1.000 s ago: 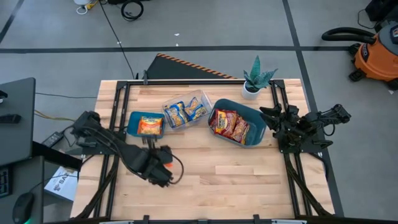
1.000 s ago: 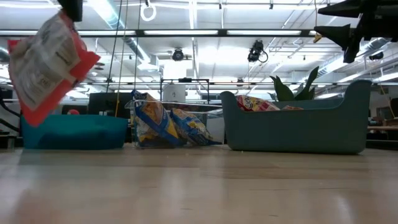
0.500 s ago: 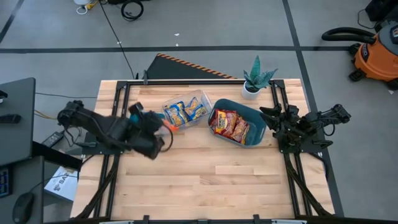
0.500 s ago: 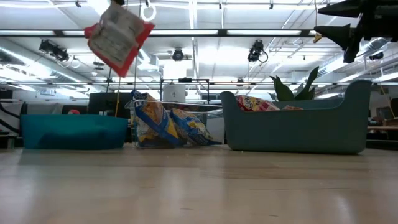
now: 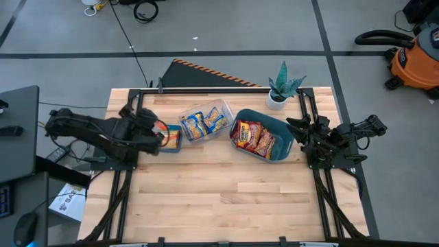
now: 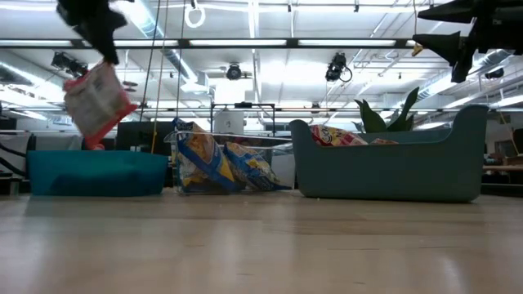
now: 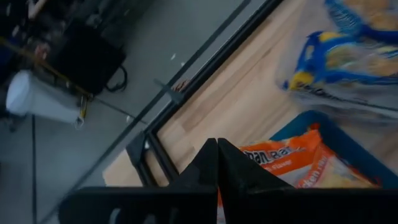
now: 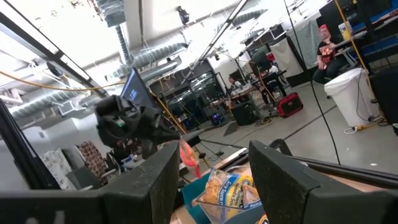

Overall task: Sort Maruchan noodles
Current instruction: Put the orange noodle pack into the blue bin, then return to Home Position

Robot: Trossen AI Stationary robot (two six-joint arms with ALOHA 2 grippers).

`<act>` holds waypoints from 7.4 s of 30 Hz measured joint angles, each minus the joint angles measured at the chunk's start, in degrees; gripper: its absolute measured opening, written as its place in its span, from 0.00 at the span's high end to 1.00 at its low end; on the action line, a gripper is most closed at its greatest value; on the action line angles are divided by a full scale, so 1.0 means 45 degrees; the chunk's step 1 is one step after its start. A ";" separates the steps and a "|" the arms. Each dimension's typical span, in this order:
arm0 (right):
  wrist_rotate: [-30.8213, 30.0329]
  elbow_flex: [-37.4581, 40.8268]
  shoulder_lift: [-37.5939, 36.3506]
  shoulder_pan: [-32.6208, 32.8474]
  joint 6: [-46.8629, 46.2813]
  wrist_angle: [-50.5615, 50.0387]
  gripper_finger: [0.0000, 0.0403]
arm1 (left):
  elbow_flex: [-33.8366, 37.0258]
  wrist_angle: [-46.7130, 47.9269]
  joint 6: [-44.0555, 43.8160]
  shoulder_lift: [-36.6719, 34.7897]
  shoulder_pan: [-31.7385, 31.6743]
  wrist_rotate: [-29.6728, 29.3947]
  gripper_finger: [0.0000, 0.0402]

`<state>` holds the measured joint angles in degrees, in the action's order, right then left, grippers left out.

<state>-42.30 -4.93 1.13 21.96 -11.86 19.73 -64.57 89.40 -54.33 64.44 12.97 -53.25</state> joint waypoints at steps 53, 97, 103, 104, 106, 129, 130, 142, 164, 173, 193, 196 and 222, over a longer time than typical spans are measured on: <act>0.0000 0.0000 0.0000 0.0000 0.0000 -0.0012 0.51 | 0.5506 -0.8269 0.1887 -0.1073 -0.2107 0.5701 0.93; -0.0005 0.0000 -0.0005 0.0000 0.0000 -0.0015 0.51 | 0.5609 -0.7972 0.2398 0.0894 -0.3141 0.8643 0.80; 0.0000 0.0000 -0.0005 0.0000 -0.0001 -0.0010 0.51 | 0.4274 -0.6315 0.2565 0.0893 -0.3131 0.8725 0.80; -0.0003 0.0000 -0.0005 -0.0002 0.0000 -0.0010 0.51 | 0.4014 -0.6217 0.2568 0.0859 -0.3091 0.8632 0.80; -0.0005 0.0000 -0.0005 -0.0003 0.0000 -0.0010 0.51 | 0.3587 -0.6435 0.2613 0.0642 -0.2884 0.8204 0.80; 0.0000 0.0000 -0.0005 -0.0002 -0.0002 -0.0015 0.51 | 1.0324 -1.7522 0.7160 -0.7217 -0.0999 0.6773 0.80; 0.0000 0.0000 -0.0005 -0.0002 -0.0003 -0.0015 0.51 | 1.0567 -1.7993 0.7527 -0.7493 -0.1054 0.6755 0.80; 0.0992 -0.0413 -0.0112 0.0049 0.0688 -0.0501 0.51 | 1.3684 -2.1069 0.8506 -1.0490 -0.1413 0.7822 0.88; 0.2679 0.1020 -0.0073 -0.1585 -0.0669 -0.2584 0.51 | 1.4244 -2.2798 0.9921 -1.0995 -0.1412 0.8544 0.97; 0.2218 0.1020 -0.0073 -0.2074 0.0818 -0.3407 0.51 | 1.4248 -2.5277 1.3393 -1.1001 -0.1412 0.8425 0.96; 0.2072 0.1020 -0.0063 -0.2089 0.2011 -0.3366 0.51 | 1.4253 -2.4437 1.3892 -1.0991 -0.1412 0.7788 0.96; 0.2074 0.1020 -0.0063 -0.2089 0.2011 -0.3366 0.51 | 1.4253 -2.4439 1.3888 -1.0991 -0.1412 0.7790 0.96; 0.2084 0.1015 -0.0063 -0.2089 0.2011 -0.3366 0.51 | 1.4263 -2.4431 1.3878 -1.0991 -0.1416 0.7790 0.96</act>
<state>-32.93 -0.36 0.84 12.56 -2.81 4.58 -0.38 -20.54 8.12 14.98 6.59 -18.20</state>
